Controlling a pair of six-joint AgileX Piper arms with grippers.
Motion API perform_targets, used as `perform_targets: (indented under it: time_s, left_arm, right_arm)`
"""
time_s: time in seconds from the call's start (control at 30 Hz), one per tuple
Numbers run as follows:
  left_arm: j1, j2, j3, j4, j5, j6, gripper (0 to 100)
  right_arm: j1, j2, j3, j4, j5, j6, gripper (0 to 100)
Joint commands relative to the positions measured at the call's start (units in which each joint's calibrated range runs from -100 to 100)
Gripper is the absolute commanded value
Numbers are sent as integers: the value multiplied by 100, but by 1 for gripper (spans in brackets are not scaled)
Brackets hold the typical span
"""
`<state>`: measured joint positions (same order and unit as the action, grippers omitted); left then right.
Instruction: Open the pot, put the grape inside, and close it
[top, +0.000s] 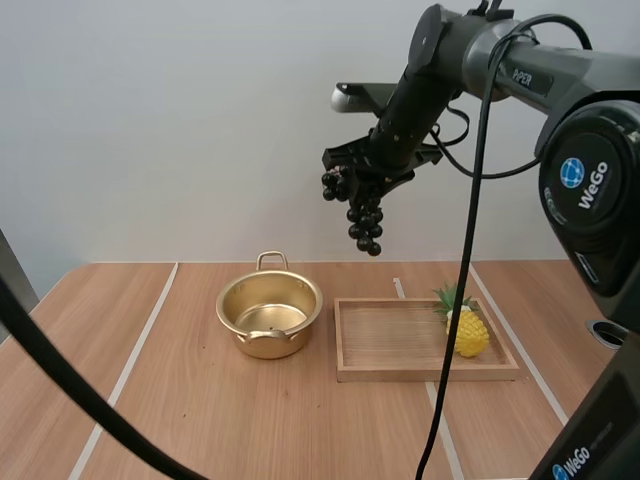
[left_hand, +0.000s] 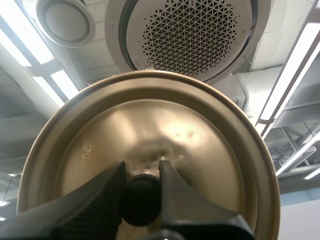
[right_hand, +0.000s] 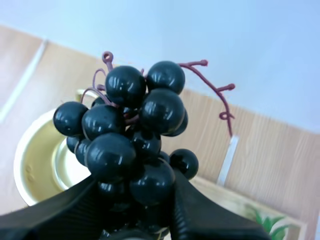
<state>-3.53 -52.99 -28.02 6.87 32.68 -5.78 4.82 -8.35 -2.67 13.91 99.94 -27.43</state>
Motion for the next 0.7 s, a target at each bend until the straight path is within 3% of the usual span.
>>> perform_targets:
  time_s: [0.0, 0.4, 0.67]
  left_arm:
    - [2, 35, -15, 71, -36, 134, 0]
    - [2, 11, -15, 95, -14, 216, 0]
    - [2, 10, -15, 95, 20, 216, 0]
  right_arm:
    - [-8, -151, -368, 211, 6, -141, 0]
    - [45, -151, -826, 1198, 6, -984, 0]
    - [561, -49, -826, 1074, 6, -1097, 0]
